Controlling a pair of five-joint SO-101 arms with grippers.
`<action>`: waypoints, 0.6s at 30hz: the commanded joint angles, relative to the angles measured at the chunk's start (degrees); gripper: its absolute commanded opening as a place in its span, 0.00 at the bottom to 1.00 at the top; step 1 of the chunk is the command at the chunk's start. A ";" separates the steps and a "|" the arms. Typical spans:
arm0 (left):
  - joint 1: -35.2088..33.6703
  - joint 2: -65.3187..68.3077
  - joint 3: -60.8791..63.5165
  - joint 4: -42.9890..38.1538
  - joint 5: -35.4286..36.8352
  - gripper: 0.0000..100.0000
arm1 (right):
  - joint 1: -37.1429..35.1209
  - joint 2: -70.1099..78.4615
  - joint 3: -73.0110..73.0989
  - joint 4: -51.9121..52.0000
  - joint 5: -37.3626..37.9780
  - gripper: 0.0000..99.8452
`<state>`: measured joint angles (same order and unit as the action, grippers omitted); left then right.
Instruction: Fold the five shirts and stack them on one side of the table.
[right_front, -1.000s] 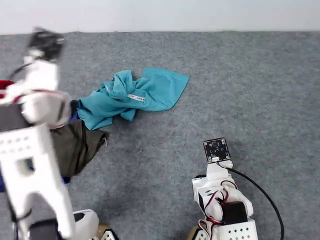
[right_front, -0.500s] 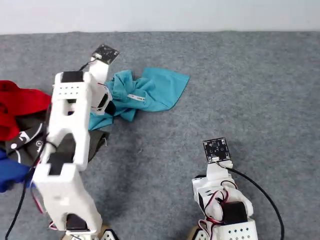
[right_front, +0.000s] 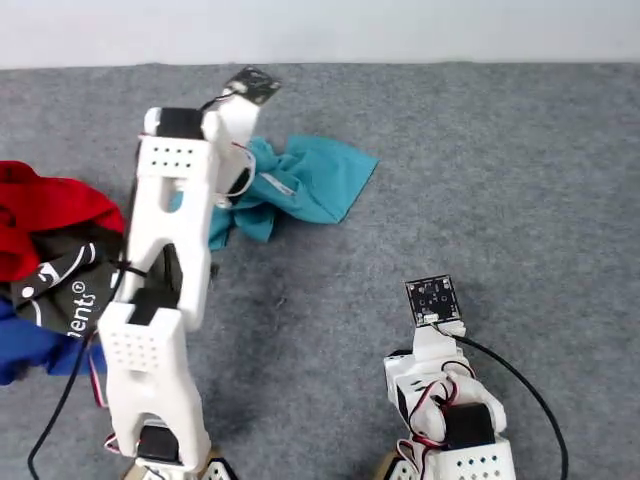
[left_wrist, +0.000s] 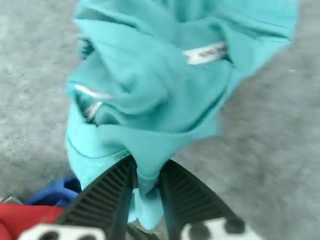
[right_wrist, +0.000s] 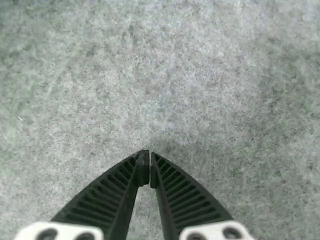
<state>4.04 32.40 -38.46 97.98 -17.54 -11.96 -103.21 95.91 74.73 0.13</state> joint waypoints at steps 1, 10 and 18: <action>3.34 -2.02 -4.35 2.64 0.44 0.01 | 0.66 -0.57 0.62 0.22 0.53 0.01; 15.74 -18.11 8.04 2.64 0.44 0.01 | 0.66 -0.57 0.62 0.22 0.53 0.01; 19.16 -39.12 30.99 2.64 0.26 0.01 | 0.66 -0.57 0.62 0.22 0.53 0.01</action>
<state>22.86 3.30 -13.93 98.95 -17.63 -11.96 -103.21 95.91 74.73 0.13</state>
